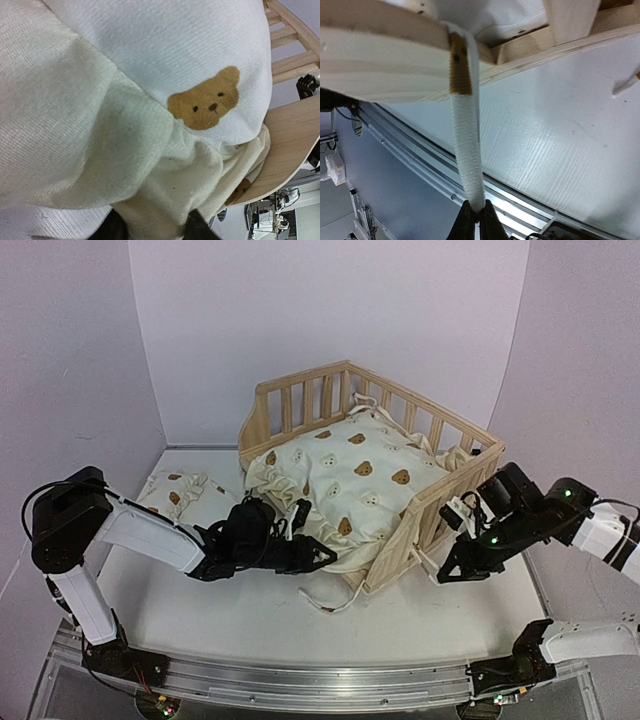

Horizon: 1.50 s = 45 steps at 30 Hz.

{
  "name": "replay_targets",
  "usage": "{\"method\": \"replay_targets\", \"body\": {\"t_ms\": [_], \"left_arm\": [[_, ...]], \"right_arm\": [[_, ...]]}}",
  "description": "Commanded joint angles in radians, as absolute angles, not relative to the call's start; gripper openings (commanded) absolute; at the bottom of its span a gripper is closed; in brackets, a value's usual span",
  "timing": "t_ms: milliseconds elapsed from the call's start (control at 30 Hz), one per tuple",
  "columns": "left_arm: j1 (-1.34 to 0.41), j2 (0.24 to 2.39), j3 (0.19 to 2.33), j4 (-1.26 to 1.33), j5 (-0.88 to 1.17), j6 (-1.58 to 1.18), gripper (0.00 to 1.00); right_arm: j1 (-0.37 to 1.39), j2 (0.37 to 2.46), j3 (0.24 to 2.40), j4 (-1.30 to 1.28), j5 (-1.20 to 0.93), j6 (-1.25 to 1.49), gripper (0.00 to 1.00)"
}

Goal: Set up the pet bed

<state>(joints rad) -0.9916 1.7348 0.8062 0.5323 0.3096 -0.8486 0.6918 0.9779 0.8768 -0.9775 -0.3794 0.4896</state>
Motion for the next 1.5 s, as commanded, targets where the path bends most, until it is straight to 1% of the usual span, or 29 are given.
{"method": "replay_targets", "body": {"t_ms": [0,100,133,167,233,267,300,333,367,400,433,467,533,633,733,800,867,933,1067,1167,1200,1233,1300,1333,1367,1400,1433,1467], "left_arm": [[-0.982,1.706,0.885,0.567,0.301,-0.799,0.21],[-0.982,1.678,0.887,0.544,0.285,-0.769,0.08],[-0.982,1.672,0.889,0.535,0.281,-0.759,0.04],[-0.981,1.665,0.894,0.524,0.28,-0.749,0.01],[-0.98,1.646,0.903,0.499,0.277,-0.728,0.0],[-0.98,1.632,0.907,0.478,0.273,-0.718,0.0],[-0.98,1.614,0.909,0.457,0.263,-0.703,0.0],[-0.98,1.595,0.913,0.433,0.248,-0.687,0.0],[-0.979,1.575,0.916,0.409,0.231,-0.67,0.0],[-0.979,1.555,0.919,0.389,0.218,-0.656,0.0],[-0.979,1.541,0.923,0.37,0.21,-0.643,0.0],[-0.978,1.53,0.931,0.355,0.205,-0.633,0.0],[-0.977,1.518,0.944,0.334,0.204,-0.62,0.0],[-0.977,1.505,0.954,0.306,0.2,-0.606,0.0],[-0.977,1.484,0.959,0.287,0.201,-0.586,0.0],[-0.976,1.467,0.972,0.253,0.2,-0.571,0.0],[-0.976,1.436,0.978,0.196,0.17,-0.568,0.0],[-0.976,1.405,0.968,0.172,0.161,-0.59,0.0],[-0.977,1.395,0.932,0.156,0.25,-0.701,0.0],[-0.991,1.405,0.833,0.165,0.266,-0.786,0.0],[-0.995,1.409,0.804,0.164,0.266,-0.79,0.02],[-0.996,1.401,0.777,0.162,0.262,-0.792,0.07],[-0.988,1.351,0.747,0.101,0.207,-0.774,0.32],[-0.975,1.313,0.745,0.057,0.155,-0.758,0.52],[-0.953,1.277,0.744,0.017,0.133,-0.742,0.65],[-0.924,1.241,0.747,-0.026,0.114,-0.727,0.74],[-0.885,1.209,0.751,-0.069,0.087,-0.71,0.8],[-0.845,1.183,0.753,-0.097,0.065,-0.695,0.84]], "right_arm": [[0.693,1.035,1.033,-1.28,-0.076,0.485,0.07],[0.693,0.971,1.069,-1.319,0.062,0.556,0.05],[0.693,0.956,1.079,-1.325,0.104,0.566,0.0],[0.694,0.949,1.094,-1.338,0.15,0.577,0.0],[0.693,0.948,1.13,-1.367,0.247,0.582,0.0],[0.693,0.953,1.145,-1.381,0.297,0.576,0.02],[0.693,0.962,1.154,-1.392,0.323,0.563,0.1],[0.694,0.974,1.165,-1.418,0.381,0.558,0.13],[0.693,0.99,1.178,-1.445,0.436,0.567,0.13],[0.694,0.999,1.18,-1.46,0.453,0.569,0.17],[0.693,0.998,1.172,-1.441,0.424,0.567,0.24],[0.693,0.989,1.153,-1.399,0.363,0.552,0.29],[0.693,0.952,1.092,-1.27,0.184,0.509,0.33],[0.694,0.911,0.967,-1.086,-0.066,0.453,0.43],[0.693,0.876,0.824,-0.84,-0.237,0.426,0.44],[0.693,0.833,0.709,-0.627,-0.359,0.415,0.46],[0.693,0.813,0.615,-0.473,-0.389,0.379,0.47],[0.693,0.805,0.561,-0.382,-0.385,0.323,0.49],[0.693,0.786,0.504,-0.281,-0.334,0.299,0.5],[0.695,0.778,0.511,-0.271,-0.305,0.299,0.52],[0.694,0.777,0.518,-0.278,-0.286,0.299,0.52],[0.693,0.776,0.525,-0.286,-0.271,0.296,0.51],[0.693,0.777,0.545,-0.316,-0.242,0.289,0.5],[0.693,0.776,0.558,-0.334,-0.231,0.286,0.5],[0.694,0.775,0.568,-0.349,-0.227,0.282,0.5],[0.694,0.772,0.578,-0.368,-0.223,0.278,0.5],[0.694,0.767,0.585,-0.379,-0.215,0.277,0.5],[0.694,0.759,0.592,-0.386,-0.213,0.275,0.49]]}}
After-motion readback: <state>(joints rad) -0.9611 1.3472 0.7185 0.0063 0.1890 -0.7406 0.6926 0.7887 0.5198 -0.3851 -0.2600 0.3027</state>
